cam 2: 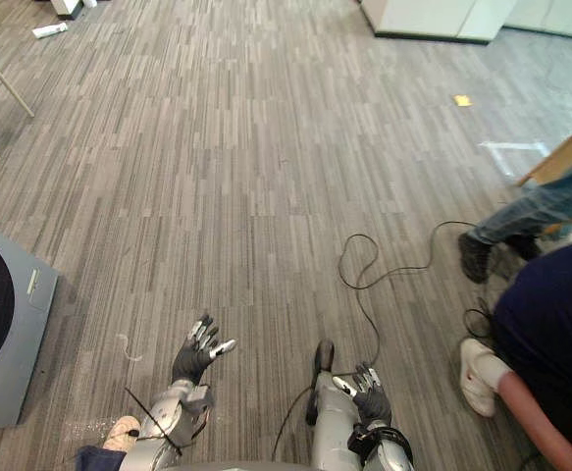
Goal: Organize washtable
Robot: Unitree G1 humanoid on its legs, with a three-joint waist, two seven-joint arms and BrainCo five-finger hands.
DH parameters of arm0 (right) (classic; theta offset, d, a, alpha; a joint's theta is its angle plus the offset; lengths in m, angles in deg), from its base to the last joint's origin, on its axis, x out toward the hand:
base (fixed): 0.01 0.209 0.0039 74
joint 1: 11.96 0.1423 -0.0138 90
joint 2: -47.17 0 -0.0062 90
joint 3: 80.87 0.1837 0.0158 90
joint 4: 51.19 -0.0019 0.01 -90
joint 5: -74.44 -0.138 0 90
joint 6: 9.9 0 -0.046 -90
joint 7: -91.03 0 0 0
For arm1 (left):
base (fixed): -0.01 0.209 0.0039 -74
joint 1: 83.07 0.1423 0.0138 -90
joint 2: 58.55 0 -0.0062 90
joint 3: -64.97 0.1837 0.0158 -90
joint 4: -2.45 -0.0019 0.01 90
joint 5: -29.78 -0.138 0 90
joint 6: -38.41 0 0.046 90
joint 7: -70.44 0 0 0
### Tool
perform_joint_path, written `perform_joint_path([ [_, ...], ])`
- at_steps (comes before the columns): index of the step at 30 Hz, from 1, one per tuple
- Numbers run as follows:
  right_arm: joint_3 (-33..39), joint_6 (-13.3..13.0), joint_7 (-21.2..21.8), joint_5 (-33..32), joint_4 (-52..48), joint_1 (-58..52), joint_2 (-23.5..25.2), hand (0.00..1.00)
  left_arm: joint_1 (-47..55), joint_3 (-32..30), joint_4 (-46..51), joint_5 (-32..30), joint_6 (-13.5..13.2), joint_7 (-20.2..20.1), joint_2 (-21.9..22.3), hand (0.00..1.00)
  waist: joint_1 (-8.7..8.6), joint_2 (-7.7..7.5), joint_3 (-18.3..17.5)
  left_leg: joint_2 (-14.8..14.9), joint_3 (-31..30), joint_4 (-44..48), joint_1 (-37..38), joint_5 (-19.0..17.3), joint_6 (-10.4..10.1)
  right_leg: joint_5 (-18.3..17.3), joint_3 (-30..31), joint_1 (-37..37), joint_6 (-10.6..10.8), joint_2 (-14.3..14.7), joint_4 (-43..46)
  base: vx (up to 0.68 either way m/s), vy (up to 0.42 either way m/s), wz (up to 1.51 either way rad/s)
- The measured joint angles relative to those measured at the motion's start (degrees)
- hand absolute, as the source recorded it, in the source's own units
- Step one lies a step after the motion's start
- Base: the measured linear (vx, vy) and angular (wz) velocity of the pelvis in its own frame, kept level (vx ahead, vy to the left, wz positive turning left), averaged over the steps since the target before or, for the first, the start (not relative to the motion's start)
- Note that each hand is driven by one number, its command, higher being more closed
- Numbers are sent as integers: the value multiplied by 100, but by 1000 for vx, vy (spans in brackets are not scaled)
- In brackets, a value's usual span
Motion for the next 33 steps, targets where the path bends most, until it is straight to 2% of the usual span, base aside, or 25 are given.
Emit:
perform_joint_path([
  [1,-66,4,25,2,-1,30,-81,0,13,16,10,0,0,-21,53,0,8,1,1,12,27,513,-200,496,-5,-243,-41,113,-7,-22,156,952,-460,21],
  [2,-239,0,55,-1,-17,28,-189,0,116,14,39,16,-10,-100,132,0,25,29,24,169,29,1567,-530,1785,-29,-663,-53,602,-46,34,120,662,-262,5],
  [3,-328,0,92,-1,-17,24,-236,0,156,41,48,13,-19,-133,115,0,72,47,54,301,9,2281,-777,1849,-116,-797,-51,883,-46,104,31,777,-228,-26],
  [4,-328,-6,108,-9,-24,35,-278,0,162,122,51,25,-13,-248,110,0,159,159,83,498,29,3726,-1245,1481,82,-994,-45,1423,-100,284,-194,697,-120,-47],
  [5,-346,-5,110,-10,-23,35,-282,0,187,149,55,24,-9,-291,105,0,183,145,107,534,206,4529,-1687,1076,526,-1109,38,2006,-107,375,-485,657,-113,-51],
  [7,-401,-15,115,-12,-41,38,-273,0,261,57,173,28,-9,-363,106,0,250,56,158,451,708,4704,-2314,493,1050,-1219,292,2865,-138,373,-1127,691,-16,-48],
  [10,-439,8,121,-14,-48,101,-267,0,319,-133,329,30,-12,-350,114,0,380,-1,219,273,797,3744,-3117,37,1105,-1465,544,3508,-38,228,-1584,587,132,-55],
  [11,-450,10,138,-14,-46,80,-267,0,379,-223,376,36,-11,-344,116,0,449,-83,270,168,804,2798,-3351,43,1097,-1617,605,3808,123,52,-1692,688,336,-44],
  [13,-446,14,141,-13,-45,44,-275,0,602,-321,623,36,-9,-312,121,0,475,-124,288,81,755,755,-3547,274,816,-1929,600,4341,415,-207,-1904,592,337,-38],
  [14,-447,14,135,-13,-11,44,-273,0,694,-330,772,33,-9,-250,125,0,517,-130,269,72,739,264,-3533,1062,737,-2133,634,4657,549,-287,-2056,542,349,-26],
  [15,-448,18,132,-13,43,41,-225,0,710,-326,805,33,-7,-212,131,0,536,-201,250,-23,793,516,-3562,1083,1065,-2132,670,4786,547,-405,-2095,673,431,-15],
  [16,-480,22,139,-12,12,69,-194,0,621,-401,870,34,6,-147,148,0,488,-306,251,-45,805,1029,-3756,651,1171,-1913,632,4819,569,-496,-2095,672,426,-3],
  [17,-605,22,148,-13,-40,93,-191,0,613,-462,1096,35,5,-80,184,0,506,-349,246,-4,789,1563,-3874,237,1303,-1606,691,4785,699,-541,-1886,815,523,-11],
  [19,-640,21,147,-11,-38,88,-97,0,628,-551,1244,33,-3,-75,168,0,619,-565,119,-98,1020,1882,-3651,-273,1462,-1384,991,4445,649,-807,-967,748,491,-30],
  [21,-630,12,143,-7,-42,104,-18,0,628,-583,1255,34,-7,-59,137,0,591,-802,-6,-492,1221,1627,-3054,-740,1606,-753,1294,3734,632,-1163,901,652,388,0],
  [22,-629,12,136,-14,-35,103,101,0,617,-584,1251,36,-3,-42,35,0,484,-894,12,-801,1222,1307,-2474,-947,1677,-509,1477,3023,688,-1154,2785,636,329,23],
  [23,-633,12,137,-15,-34,102,122,0,618,-587,1240,36,-2,-28,15,0,471,-900,18,-844,1216,1217,-2329,-974,1701,-591,1494,2879,676,-1113,3169,626,229,23],
  [24,-638,13,135,-14,-31,76,155,0,618,-583,1150,31,6,26,-36,0,440,-860,33,-973,1193,804,-1720,-1020,1714,-1009,1415,2428,410,-921,4198,638,172,8],
  [25,-618,11,132,-14,-45,23,137,0,640,-563,1095,30,12,50,-49,0,426,-637,57,-1018,1126,263,-1090,-1009,1694,-1428,1011,2023,38,-697,4625,638,172,12],
  [26,-595,11,129,-14,-65,-17,122,0,637,-538,1070,29,14,50,-51,0,392,-567,46,-1009,1049,-6,-795,-990,1669,-1641,734,1853,-105,-582,4649,786,215,27],
  [27,-572,9,134,-14,-142,-136,115,0,636,-498,1037,28,-5,47,-70,0,295,-345,58,-1001,879,-516,-305,-902,1612,-2031,289,1431,-198,-365,4482,679,139,62],
  [29,-572,7,152,-16,-240,-199,118,0,595,-480,893,28,-9,46,-86,0,88,-313,65,-1003,621,-737,68,-837,1625,-2320,-12,733,-99,-205,3650,752,68,87],
  [30,-523,32,149,-19,-203,-231,103,0,466,-391,658,27,0,39,-101,0,-30,-304,77,-988,426,-752,255,-839,1627,-2261,-16,317,-3,-157,2697,719,-97,104],
  [32,-380,81,143,-26,-212,-181,94,0,350,-276,381,22,36,29,-94,0,-127,-257,127,-909,243,-925,634,-839,1622,-1462,-106,38,345,-161,329,782,-155,102],
  [33,-386,79,137,-31,-224,-117,85,0,335,-265,361,21,31,28,-112,0,-176,-408,149,-1042,104,-1095,946,-835,1559,-1147,-393,-103,618,-407,-575,679,-151,74],
])
